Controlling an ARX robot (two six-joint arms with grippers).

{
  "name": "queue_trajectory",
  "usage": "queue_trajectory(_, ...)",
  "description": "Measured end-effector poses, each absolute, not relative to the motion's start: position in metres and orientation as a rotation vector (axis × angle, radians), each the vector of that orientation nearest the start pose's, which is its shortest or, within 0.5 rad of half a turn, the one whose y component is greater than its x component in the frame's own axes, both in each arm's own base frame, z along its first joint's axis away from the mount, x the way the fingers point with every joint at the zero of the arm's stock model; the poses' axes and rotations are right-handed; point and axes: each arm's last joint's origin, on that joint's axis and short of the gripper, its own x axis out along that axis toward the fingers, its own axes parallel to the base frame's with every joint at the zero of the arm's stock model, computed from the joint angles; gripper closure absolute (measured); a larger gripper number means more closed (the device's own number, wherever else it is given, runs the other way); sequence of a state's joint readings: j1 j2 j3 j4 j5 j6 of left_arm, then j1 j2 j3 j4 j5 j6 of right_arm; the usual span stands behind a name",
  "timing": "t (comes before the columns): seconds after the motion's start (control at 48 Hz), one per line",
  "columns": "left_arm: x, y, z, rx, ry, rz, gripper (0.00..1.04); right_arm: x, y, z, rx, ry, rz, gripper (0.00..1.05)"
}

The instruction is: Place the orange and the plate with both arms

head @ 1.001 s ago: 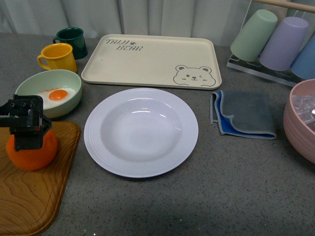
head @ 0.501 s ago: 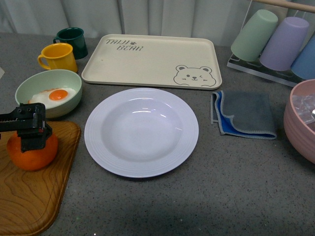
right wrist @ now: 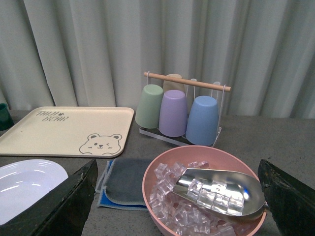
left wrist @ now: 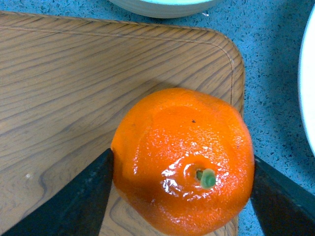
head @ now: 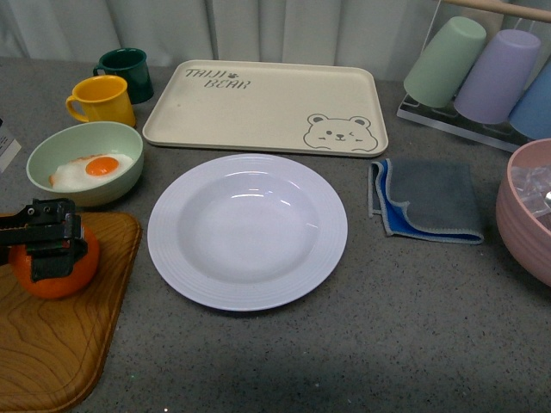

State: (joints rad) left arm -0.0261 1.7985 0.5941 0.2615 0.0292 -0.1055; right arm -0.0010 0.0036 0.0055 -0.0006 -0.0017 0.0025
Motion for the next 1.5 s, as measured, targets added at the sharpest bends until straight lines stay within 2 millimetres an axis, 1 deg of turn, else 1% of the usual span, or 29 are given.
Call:
queue_trajectory(0.125, 0.28, -0.008, 0.075, -0.098, 0.943, 0.0, 0.42, 0.098, 0.0, 0.165, 0.002, -0.001, 0.001, 0.09)
queue_trajectory(0.209, 0.281, -0.011, 0.079, -0.088, 0.93, -0.004, 0.47, 0.098, 0.0, 0.165, 0.002, -0.001, 0.001, 0.09)
queue_trajectory(0.292, 0.28, -0.02, 0.09, -0.068, 0.896, -0.029, 0.49, 0.098, 0.0, 0.165, 0.002, -0.001, 0.001, 0.09)
queue_trajectory(0.355, 0.279, -0.032, 0.099, -0.056, 0.87, -0.068, 0.49, 0.098, 0.0, 0.165, 0.002, -0.001, 0.001, 0.09)
queue_trajectory(0.417, 0.28, -0.04, 0.103, -0.049, 0.858, -0.095, 0.49, 0.098, 0.0, 0.165, 0.002, -0.001, 0.001, 0.09)
queue_trajectory(0.459, 0.281, -0.048, 0.106, -0.041, 0.846, -0.121, 0.49, 0.098, 0.0, 0.165, 0.002, -0.001, 0.001, 0.09)
queue_trajectory(0.521, 0.287, -0.068, 0.114, -0.025, 0.816, -0.167, 0.49, 0.098, 0.0, 0.165, 0.002, -0.001, 0.001, 0.09)
queue_trajectory(0.605, 0.295, -0.09, 0.118, -0.008, 0.794, -0.21, 0.49, 0.098, 0.0, 0.165, 0.002, -0.001, 0.001, 0.09)
queue_trajectory(0.667, 0.3, -0.105, 0.117, 0.003, 0.793, -0.239, 0.49, 0.098, 0.0, 0.165, 0.002, -0.001, 0.001, 0.09)
queue_trajectory(0.751, 0.309, -0.123, 0.11, 0.018, 0.802, -0.261, 0.49, 0.098, 0.0, 0.165, 0.002, -0.001, 0.001, 0.09)
queue_trajectory(0.918, 0.32, -0.142, 0.1, 0.023, 0.818, -0.277, 0.49, 0.098, 0.0, 0.165, 0.002, -0.001, 0.001, 0.09)
queue_trajectory(1.23, 0.333, -0.163, 0.089, 0.006, 0.836, -0.289, 0.49, 0.098, 0.0, 0.165, 0.002, -0.001, 0.001, 0.09)
queue_trajectory(1.502, 0.338, -0.167, 0.077, 0.021, 0.862, -0.272, 0.49, 0.098, 0.0, 0.165, 0.002, -0.001, 0.001, 0.09)
